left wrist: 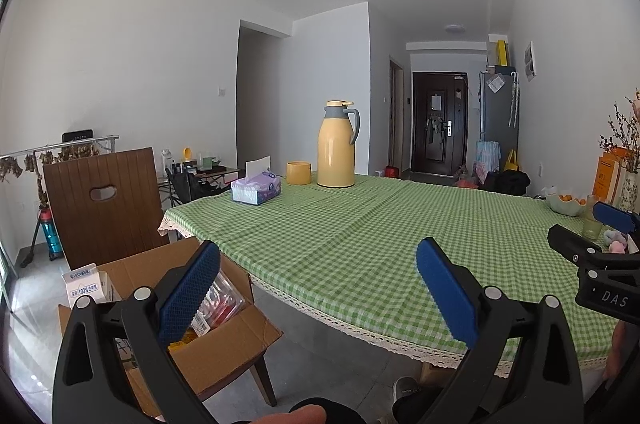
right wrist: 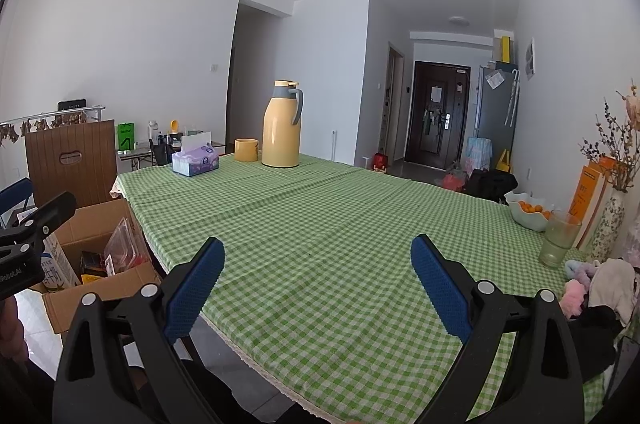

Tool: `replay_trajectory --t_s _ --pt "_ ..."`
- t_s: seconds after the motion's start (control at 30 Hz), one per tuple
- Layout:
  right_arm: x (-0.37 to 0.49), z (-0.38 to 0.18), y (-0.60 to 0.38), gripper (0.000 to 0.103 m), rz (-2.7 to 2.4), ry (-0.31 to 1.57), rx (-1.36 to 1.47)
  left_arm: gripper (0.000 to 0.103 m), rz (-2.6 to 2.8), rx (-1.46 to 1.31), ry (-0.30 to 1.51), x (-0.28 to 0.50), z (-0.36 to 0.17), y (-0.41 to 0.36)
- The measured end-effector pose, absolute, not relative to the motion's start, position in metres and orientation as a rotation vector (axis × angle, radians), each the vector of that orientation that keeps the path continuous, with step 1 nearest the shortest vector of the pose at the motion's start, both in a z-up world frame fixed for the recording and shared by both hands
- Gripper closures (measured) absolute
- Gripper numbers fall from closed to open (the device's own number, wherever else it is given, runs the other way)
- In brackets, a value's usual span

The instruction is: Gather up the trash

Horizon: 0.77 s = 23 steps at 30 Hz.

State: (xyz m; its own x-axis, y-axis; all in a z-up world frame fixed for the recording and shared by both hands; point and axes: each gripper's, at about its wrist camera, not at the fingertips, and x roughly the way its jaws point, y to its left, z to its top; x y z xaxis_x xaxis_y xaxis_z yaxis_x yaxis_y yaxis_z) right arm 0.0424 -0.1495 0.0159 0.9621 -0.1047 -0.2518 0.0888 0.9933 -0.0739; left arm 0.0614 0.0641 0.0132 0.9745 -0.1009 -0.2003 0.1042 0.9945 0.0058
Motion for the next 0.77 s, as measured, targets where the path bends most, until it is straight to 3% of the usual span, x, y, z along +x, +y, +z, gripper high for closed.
replay_trajectory --t_s 0.77 --pt "0.052 0.013 -0.162 0.013 -0.146 0.285 -0.061 0.008 -0.113 0.006 0.225 0.081 0.010 0.059"
